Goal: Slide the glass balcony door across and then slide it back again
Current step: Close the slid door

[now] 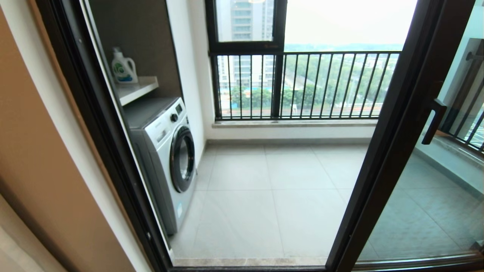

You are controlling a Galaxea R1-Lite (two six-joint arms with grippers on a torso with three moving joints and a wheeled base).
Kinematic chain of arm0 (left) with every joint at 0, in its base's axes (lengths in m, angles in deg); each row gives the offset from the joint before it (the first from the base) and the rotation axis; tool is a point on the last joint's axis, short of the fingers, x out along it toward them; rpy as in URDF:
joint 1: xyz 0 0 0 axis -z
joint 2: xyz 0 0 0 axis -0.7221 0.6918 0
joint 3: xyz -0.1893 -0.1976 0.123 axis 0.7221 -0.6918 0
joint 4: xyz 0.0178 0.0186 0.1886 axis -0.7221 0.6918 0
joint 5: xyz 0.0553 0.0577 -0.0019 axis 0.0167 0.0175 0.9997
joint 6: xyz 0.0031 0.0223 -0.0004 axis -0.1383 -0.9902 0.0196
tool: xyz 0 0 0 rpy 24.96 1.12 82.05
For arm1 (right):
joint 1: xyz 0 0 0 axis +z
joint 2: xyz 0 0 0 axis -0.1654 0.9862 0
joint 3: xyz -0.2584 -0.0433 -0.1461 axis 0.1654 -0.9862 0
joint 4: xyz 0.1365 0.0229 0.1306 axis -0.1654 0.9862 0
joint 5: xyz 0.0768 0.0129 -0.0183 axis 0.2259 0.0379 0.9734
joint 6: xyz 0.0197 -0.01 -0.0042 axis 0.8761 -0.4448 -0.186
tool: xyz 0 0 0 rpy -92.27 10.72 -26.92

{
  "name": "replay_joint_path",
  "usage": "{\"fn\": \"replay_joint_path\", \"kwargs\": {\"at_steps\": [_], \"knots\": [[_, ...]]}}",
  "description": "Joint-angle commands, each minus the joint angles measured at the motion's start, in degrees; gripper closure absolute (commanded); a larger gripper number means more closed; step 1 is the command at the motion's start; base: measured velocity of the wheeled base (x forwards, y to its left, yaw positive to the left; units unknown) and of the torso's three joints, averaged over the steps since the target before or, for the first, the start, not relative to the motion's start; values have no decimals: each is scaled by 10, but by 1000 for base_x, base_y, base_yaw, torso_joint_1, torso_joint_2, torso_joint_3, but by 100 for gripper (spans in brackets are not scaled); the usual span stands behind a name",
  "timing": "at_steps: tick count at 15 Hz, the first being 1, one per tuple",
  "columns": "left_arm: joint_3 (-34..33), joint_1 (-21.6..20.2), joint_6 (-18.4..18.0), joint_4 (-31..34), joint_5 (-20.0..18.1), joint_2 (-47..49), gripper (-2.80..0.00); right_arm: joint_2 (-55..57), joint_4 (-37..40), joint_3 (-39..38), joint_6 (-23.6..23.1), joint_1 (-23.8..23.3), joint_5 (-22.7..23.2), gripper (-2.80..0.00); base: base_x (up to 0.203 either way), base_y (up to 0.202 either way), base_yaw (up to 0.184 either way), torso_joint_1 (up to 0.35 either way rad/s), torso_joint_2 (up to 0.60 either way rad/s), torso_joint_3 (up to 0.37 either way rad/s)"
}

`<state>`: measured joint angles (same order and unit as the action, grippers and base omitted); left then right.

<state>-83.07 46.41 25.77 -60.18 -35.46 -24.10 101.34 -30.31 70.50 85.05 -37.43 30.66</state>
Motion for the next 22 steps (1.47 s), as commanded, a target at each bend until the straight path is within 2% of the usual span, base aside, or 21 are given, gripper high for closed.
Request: {"fn": "replay_joint_path", "kwargs": {"at_steps": [1, 3, 6, 8, 10, 11, 16, 22], "knots": [[0, 0, 0, 0, 0, 0, 0, 45, 3, 12, -10, -65, 27, 0, 0, 0, 0, 0, 0, 0], [0, 0, 0, -1, 1, 0, 0, 99, 4, 43, -13, -105, 68, 0, 0, 0, 0, 0, 0, 0], [0, 0, 0, 0, 1, 0, 0, 203, 4, 115, -12, -142, 121, 0, 0, 0, 0, 0, 0, 0], [0, 0, 0, 0, 1, 0, 0, 265, 2, 170, -12, -153, 176, 0, 0, 0, 0, 0, 0, 0], [0, 0, 0, 0, 1, 0, 0, 318, 0, 214, -14, -156, 251, 0, 0, 0, 0, 0, 0, 0], [0, 0, 0, 0, 1, 0, 0, 345, -1, 240, -15, -156, 269, 0, 0, 0, 0, 0, 0, 0], [0, 0, 0, 0, 0, 0, 0, 441, 0, 367, -24, -122, 300, 0, 0, 0, 0, 0, 0, 0], [0, 0, 0, 0, 0, 0, 0, 432, 1, 368, -11, -53, 305, 0, 0, 0, 0, 0, 0, 0]]}}
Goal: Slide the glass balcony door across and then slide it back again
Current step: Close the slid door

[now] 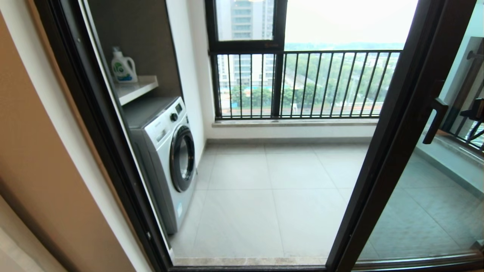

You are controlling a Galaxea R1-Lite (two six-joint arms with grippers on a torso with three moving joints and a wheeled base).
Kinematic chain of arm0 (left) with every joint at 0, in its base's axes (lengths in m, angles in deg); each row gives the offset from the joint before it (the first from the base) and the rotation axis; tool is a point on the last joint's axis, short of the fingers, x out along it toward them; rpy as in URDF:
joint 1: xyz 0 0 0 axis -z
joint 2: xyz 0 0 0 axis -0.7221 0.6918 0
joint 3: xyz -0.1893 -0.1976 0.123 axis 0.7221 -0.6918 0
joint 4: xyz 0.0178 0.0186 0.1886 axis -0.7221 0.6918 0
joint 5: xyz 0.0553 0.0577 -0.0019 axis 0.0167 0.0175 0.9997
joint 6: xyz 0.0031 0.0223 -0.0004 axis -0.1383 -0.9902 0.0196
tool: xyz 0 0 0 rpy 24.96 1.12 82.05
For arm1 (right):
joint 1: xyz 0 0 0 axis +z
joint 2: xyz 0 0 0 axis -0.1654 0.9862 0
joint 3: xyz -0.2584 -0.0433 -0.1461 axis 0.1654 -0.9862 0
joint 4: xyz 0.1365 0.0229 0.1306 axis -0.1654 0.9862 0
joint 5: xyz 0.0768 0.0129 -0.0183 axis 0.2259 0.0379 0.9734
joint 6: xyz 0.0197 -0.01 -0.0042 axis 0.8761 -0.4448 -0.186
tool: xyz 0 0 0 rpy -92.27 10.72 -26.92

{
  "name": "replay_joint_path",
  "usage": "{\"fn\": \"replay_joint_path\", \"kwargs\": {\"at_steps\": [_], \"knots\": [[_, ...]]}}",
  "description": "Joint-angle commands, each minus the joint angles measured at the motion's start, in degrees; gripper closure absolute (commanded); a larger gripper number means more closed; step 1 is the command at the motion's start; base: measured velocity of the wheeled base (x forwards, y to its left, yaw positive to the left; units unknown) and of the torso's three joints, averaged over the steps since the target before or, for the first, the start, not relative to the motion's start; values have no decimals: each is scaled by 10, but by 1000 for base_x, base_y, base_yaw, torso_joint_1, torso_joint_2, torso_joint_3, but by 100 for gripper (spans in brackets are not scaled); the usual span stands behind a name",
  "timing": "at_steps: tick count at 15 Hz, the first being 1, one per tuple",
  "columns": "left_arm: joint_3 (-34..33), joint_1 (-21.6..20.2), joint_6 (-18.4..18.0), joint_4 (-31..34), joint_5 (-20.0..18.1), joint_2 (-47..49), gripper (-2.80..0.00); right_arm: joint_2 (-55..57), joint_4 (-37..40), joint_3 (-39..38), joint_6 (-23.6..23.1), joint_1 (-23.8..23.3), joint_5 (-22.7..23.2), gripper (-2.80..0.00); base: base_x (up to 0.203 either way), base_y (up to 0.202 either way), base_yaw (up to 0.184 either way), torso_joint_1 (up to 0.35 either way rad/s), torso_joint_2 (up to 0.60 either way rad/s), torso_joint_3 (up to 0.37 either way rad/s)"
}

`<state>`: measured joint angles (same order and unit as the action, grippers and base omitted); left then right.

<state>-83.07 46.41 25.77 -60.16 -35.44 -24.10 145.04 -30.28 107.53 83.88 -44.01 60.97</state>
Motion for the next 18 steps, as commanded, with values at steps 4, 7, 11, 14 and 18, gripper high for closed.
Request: {"fn": "replay_joint_path", "kwargs": {"at_steps": [4, 7, 11, 14, 18], "knots": [[0, 0, 0, 0, 0, 0, 0, -4, 0, 1, 2, 30, 1, 0, 0, 0, 0, 0, 0, 0], [0, 0, 0, -1, 0, 0, 0, 1, 0, 4, 4, 37, 2, 0, 0, 0, 0, 0, 0, 0], [0, 0, 0, 0, 0, 0, 0, 0, 0, 2, 27, 54, 18, 0, 0, 0, 0, 0, 0, 0], [0, 0, 0, 0, 0, 0, 0, 1, 0, -1, 28, 65, 17, 0, 0, 0, 0, 0, 0, 0], [0, 0, 0, 0, 0, 0, 0, 0, 0, -2, 28, 77, 17, 0, 0, 0, 0, 0, 0, 0]]}}
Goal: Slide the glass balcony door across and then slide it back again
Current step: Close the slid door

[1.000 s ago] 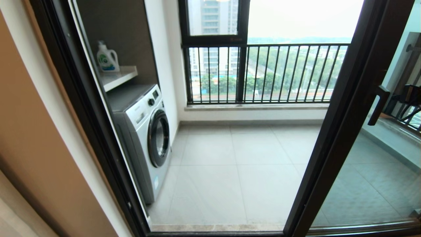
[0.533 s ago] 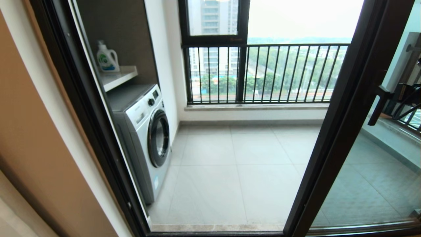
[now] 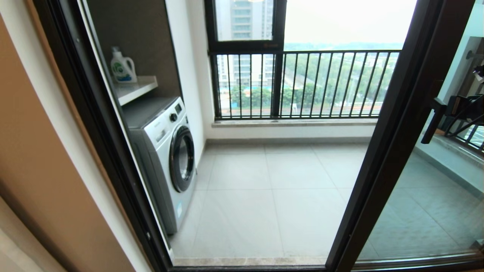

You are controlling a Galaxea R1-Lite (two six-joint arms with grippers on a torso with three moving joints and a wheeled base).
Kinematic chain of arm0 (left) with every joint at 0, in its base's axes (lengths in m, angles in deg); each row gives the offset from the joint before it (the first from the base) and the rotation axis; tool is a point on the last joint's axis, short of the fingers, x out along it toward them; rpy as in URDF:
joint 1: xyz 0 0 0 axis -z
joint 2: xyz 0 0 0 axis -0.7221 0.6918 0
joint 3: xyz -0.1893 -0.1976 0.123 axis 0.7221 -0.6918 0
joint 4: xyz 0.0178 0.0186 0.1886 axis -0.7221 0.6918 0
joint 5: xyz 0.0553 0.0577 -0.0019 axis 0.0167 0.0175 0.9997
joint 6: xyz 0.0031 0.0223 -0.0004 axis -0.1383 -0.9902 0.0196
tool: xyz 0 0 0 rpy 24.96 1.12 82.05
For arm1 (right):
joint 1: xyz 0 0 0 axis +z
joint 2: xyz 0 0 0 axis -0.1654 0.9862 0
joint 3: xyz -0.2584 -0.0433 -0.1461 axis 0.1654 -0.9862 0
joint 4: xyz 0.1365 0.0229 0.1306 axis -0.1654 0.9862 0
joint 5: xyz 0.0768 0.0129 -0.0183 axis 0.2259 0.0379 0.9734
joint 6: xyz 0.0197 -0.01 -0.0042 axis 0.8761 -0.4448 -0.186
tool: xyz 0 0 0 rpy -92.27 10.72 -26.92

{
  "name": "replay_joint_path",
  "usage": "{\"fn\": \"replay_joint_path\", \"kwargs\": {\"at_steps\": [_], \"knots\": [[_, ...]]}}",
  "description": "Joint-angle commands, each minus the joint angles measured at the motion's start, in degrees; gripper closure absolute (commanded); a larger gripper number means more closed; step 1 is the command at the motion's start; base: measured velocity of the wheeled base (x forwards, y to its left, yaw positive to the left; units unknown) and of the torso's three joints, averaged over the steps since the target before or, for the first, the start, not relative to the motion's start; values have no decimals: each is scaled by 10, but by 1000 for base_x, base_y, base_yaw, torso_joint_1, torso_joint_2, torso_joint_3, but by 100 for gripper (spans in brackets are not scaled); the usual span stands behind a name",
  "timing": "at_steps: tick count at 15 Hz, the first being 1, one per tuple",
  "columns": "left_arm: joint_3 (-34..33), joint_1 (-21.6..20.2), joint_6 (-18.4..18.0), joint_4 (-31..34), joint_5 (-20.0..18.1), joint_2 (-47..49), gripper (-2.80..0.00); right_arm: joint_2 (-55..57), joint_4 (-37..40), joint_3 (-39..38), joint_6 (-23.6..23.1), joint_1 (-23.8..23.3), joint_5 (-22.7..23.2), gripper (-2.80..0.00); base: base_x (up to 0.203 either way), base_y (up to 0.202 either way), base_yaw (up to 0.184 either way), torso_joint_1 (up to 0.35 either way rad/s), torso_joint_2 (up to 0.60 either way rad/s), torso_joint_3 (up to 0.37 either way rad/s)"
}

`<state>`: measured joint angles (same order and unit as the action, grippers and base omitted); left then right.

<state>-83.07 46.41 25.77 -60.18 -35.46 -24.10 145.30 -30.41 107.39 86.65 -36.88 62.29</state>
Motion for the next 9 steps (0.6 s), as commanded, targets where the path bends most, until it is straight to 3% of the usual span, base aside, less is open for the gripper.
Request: {"fn": "replay_joint_path", "kwargs": {"at_steps": [1, 9], "knots": [[0, 0, 0, -1, 0, 0, 0, -3, 1, -1, 0, 8, 4, 0, 0, 0, 0, 0, 0, 0], [0, 0, 0, 0, 0, 0, 0, -7, 1, -15, 0, 44, 1, 0, 0, 0, 0, 0, 0, 0]]}}
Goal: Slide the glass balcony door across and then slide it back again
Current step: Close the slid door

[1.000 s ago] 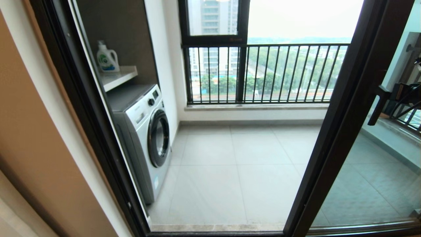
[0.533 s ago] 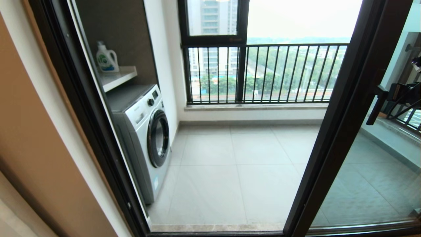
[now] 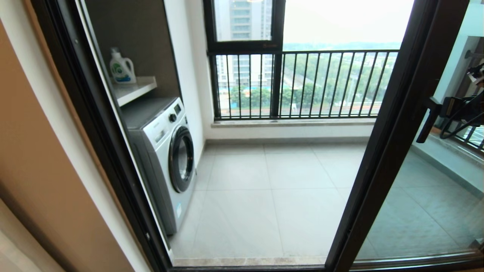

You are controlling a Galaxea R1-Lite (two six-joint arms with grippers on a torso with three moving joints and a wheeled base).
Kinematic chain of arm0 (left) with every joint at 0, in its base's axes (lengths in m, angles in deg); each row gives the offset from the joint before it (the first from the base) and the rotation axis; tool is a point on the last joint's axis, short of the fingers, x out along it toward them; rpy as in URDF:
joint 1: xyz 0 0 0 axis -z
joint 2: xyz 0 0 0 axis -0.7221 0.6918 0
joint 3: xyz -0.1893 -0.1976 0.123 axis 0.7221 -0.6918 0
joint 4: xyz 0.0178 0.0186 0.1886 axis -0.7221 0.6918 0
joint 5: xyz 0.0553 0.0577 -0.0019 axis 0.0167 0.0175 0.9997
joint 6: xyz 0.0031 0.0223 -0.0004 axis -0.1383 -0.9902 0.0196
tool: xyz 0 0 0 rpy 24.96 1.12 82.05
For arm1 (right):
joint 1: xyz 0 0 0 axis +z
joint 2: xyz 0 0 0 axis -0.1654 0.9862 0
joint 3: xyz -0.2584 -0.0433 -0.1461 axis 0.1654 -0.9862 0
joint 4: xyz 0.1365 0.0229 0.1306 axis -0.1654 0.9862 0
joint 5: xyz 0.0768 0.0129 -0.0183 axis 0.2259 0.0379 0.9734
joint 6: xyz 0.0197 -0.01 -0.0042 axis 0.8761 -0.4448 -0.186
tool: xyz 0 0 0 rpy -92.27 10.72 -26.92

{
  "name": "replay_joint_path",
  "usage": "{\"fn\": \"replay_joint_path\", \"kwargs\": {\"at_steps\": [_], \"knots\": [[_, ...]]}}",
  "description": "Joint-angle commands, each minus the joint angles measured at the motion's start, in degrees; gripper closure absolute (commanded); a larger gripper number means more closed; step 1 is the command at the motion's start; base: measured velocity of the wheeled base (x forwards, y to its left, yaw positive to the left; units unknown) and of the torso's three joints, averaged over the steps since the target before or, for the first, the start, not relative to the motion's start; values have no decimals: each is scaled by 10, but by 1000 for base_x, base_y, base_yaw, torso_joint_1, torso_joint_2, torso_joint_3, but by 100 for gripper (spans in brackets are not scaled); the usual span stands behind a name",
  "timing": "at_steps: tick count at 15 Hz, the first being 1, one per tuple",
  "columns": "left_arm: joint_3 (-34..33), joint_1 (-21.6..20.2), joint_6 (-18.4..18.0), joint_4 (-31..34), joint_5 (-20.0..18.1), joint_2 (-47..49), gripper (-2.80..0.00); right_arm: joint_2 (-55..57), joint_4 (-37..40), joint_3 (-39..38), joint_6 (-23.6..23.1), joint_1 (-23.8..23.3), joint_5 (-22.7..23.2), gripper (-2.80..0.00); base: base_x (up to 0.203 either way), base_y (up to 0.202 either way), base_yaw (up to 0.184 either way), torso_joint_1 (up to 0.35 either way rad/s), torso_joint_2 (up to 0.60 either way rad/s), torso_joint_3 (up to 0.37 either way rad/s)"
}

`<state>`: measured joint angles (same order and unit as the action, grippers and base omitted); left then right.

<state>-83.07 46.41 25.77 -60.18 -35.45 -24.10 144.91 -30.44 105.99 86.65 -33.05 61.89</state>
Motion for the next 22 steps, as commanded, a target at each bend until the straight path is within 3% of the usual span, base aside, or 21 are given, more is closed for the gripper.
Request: {"fn": "replay_joint_path", "kwargs": {"at_steps": [1, 7, 22], "knots": [[0, 0, 0, 0, 0, 0, 0, -4, 1, -1, 0, 9, 4, 0, 0, 0, 0, 0, 0, 0], [0, 0, 0, 0, 0, 0, 0, -14, 1, -6, 2, 41, 2, 0, 0, 0, 0, 0, 0, 0], [0, 0, 0, 0, 0, 0, 0, -35, 0, -37, 19, 212, -97, 0, 0, 0, 0, 0, 0, 0]]}}
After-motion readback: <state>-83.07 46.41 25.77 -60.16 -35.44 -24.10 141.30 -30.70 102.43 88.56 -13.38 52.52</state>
